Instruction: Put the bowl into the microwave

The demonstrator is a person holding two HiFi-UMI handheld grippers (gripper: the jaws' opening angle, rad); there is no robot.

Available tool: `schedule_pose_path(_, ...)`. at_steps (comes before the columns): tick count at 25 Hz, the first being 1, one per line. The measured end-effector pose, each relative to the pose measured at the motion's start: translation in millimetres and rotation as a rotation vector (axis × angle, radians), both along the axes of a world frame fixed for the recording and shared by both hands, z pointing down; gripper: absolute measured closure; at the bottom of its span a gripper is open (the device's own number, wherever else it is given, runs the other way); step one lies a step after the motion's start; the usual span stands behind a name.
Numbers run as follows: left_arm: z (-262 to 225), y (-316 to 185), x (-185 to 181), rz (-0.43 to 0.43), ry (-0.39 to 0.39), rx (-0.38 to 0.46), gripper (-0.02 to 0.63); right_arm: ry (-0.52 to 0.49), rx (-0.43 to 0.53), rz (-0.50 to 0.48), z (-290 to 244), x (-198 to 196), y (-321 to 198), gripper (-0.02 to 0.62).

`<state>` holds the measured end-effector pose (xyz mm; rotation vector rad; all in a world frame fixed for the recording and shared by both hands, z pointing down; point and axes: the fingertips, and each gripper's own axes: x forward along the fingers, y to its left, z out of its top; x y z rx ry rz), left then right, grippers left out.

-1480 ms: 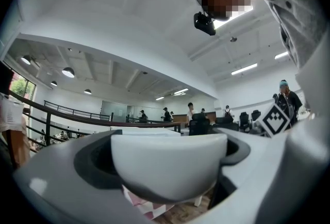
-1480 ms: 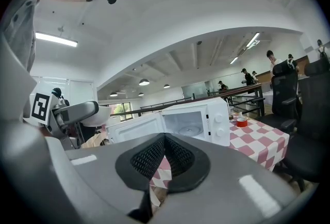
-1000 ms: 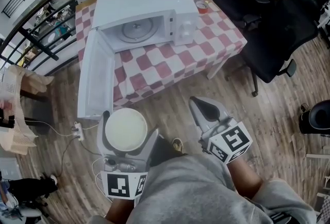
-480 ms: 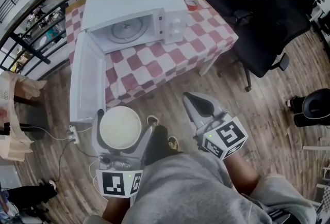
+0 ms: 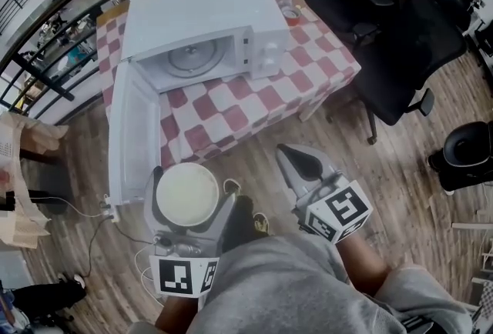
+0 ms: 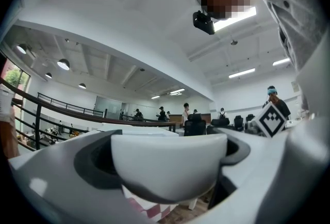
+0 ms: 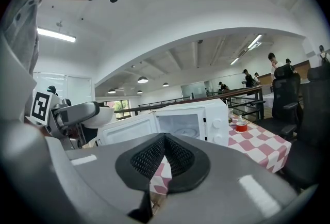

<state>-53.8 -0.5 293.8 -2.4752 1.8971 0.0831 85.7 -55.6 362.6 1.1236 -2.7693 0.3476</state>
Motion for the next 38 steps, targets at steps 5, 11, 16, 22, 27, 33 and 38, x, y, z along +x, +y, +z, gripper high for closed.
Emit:
schedule_pose_path(5,3,-32,-6,0.01,0.005,-0.006,0.071,0.0,-0.004,0.007,0,-10,-27,0.598)
schedule_pose_path(11,8,-70,-20,0.011,0.016,-0.017,0.071,-0.005,-0.011,0.013,1,-26,-64,0.598)
schedule_pose_path(16,7,-96,-33,0.006,0.02,-0.02,0.071,-0.012,-0.023,-0.004,1,-45,-89,0.598)
schedule_pose_path(22,7,-121,-45,0.023,0.025,-0.02,0.071,-0.016,-0.031,-0.018,2,-67,-111,0.598)
schedule_pose_path(27,8,-137,-53,0.032,0.034,-0.022,0.071,-0.009,-0.031,-0.021,1,-80,-125,0.598)
schedule_pose_path(33,11,-155,-63,0.045,0.049,-0.028,0.071,0.005,-0.032,-0.01,1,-91,-143,0.598)
schedule_pose_path(38,12,-166,-73,0.05,0.051,-0.024,0.071,0.021,-0.029,-0.002,0,-100,-154,0.598)
